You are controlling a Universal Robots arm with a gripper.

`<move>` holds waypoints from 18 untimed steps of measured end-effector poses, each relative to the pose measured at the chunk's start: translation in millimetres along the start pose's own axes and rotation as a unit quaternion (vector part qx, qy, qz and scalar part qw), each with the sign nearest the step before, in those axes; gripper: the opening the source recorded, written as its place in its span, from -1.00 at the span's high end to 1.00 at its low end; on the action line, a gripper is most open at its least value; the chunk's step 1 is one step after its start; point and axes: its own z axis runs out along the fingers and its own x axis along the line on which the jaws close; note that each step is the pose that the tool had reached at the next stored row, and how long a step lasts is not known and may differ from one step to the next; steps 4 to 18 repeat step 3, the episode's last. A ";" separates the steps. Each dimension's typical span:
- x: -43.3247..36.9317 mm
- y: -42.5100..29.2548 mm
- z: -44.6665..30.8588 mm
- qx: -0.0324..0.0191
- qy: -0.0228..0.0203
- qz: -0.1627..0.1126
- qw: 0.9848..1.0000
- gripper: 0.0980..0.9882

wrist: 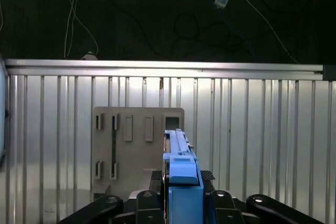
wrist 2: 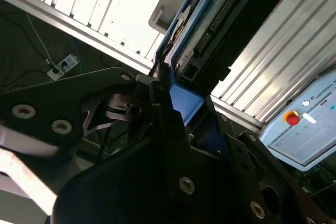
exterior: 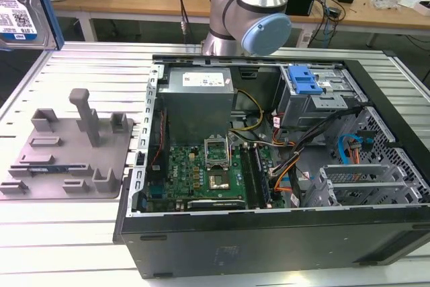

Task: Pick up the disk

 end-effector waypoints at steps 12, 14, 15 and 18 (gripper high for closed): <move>0.0 0.0 0.0 0.000 0.000 0.000 1.000 0.39; 0.0 0.0 0.0 0.000 0.000 0.000 1.000 0.39; 0.0 0.0 0.0 0.000 0.000 0.000 1.000 0.39; 0.0 0.0 0.0 0.000 0.000 0.000 1.000 0.39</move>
